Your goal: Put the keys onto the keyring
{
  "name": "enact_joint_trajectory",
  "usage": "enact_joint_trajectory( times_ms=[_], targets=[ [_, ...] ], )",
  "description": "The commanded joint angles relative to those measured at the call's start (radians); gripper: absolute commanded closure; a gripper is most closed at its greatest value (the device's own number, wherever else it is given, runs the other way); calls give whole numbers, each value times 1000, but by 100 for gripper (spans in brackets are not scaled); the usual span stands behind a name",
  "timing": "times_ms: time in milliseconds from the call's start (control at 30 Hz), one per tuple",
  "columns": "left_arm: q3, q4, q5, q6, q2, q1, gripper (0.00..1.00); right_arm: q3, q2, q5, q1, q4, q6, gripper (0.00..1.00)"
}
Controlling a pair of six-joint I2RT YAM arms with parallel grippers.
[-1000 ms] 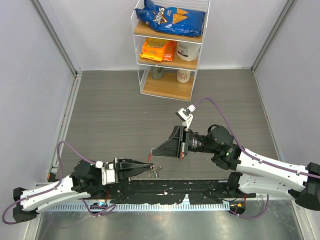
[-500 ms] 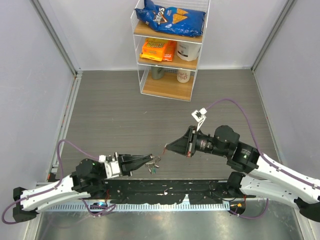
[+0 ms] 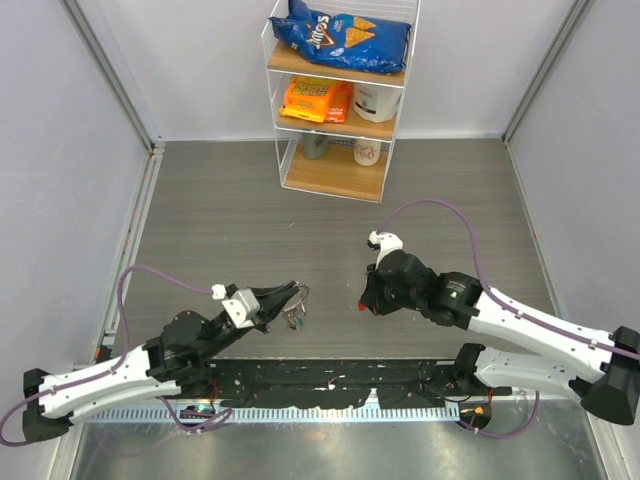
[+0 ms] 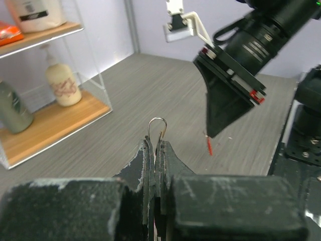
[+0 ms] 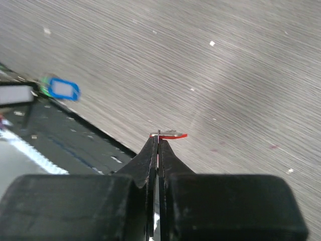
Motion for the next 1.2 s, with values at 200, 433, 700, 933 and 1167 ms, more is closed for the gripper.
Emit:
enact_joint_trajectory(
  times_ms=[200, 433, 700, 933, 1167],
  targets=[
    [104, -35, -341, -97, 100, -2, 100, 101, 215, 95, -3, -105, -121, 94],
    [114, -53, -430, -114, 122, -2, 100, 130, 310, 109, -3, -131, -145, 94],
    [107, -49, -459, -107, 122, -4, 100, 190, 353, 138, -1, -168, -159, 62],
    [115, -46, -431, -102, 149, -4, 100, 376, 301, -6, -1, -125, -225, 52],
    [109, -33, -333, -97, 128, -2, 100, 538, 309, -302, -11, -54, -317, 48]
  ],
)
